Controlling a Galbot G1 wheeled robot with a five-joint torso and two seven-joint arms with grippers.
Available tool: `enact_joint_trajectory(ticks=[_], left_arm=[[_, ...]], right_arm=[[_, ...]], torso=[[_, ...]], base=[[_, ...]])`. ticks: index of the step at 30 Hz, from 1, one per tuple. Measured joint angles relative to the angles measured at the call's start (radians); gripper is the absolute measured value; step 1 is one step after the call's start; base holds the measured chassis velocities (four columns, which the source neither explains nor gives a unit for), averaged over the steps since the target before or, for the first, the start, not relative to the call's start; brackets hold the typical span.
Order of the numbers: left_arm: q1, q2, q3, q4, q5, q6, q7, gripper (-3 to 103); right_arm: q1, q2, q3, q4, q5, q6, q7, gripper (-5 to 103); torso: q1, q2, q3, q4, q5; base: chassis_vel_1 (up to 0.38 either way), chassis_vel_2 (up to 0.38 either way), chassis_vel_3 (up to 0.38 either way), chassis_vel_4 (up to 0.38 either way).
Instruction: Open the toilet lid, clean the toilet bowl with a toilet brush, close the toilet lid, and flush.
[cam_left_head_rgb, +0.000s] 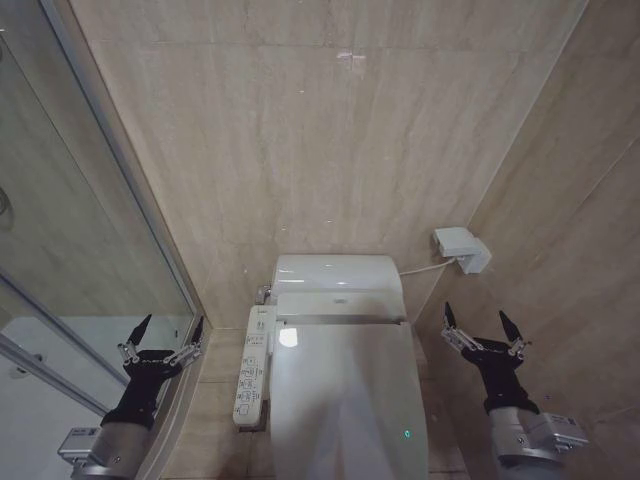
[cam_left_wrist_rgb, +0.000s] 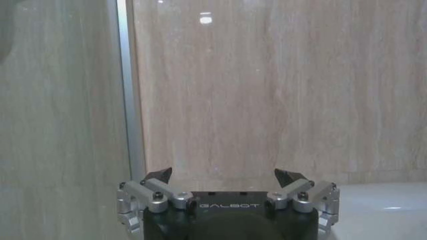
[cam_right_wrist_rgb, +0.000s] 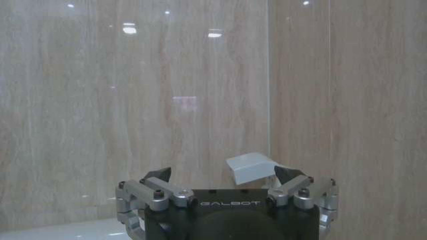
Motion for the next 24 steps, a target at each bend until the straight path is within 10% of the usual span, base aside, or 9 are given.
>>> enact_joint_trajectory(ticks=[24], left_arm=[[-0.001, 0.000, 0.000, 0.002, 0.001, 0.000, 0.001, 100]], right_arm=[[0.000, 0.000, 0.000, 0.000, 0.000, 0.000, 0.000, 100]], torso=[[0.000, 0.000, 0.000, 0.0000, 0.0000]], base=[[0.000, 0.000, 0.000, 0.000]])
